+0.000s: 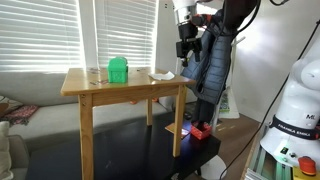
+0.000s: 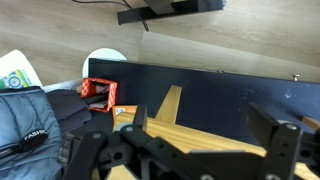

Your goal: Put the black hat on the brown table.

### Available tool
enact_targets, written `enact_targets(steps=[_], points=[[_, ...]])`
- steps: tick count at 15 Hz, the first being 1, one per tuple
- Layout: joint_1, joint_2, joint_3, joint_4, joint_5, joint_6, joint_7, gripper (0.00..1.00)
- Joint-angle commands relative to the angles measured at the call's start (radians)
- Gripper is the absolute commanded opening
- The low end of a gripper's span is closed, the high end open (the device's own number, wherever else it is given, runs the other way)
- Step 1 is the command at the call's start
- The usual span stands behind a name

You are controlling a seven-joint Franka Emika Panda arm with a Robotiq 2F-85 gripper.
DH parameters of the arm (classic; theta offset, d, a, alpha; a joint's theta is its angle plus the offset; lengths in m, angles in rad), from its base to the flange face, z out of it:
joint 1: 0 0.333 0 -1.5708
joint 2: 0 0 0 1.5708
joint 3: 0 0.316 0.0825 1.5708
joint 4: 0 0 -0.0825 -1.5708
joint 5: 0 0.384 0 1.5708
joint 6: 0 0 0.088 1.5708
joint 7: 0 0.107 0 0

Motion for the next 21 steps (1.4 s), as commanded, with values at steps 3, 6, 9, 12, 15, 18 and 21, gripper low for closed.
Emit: enact_targets(steps=[3,6,9,12,15,18,21], points=[[0.037,0.004,-0.034,0.002,-0.008,-0.002,0.007,1.0],[0.028,0.01,-0.028,0.014,-0.035,-0.001,0.055,1.0],[0.0,0.008,-0.05,0.072,-0.099,0.013,0.176,1.0],[-0.013,0.007,-0.086,0.168,-0.145,-0.011,0.267,1.0],[-0.03,0.009,-0.104,0.252,-0.244,-0.015,0.353,1.0],[-0.043,0.016,-0.107,0.327,-0.341,-0.031,0.458,1.0],[-0.05,0.038,-0.095,0.402,-0.462,-0.069,0.565,1.0]])
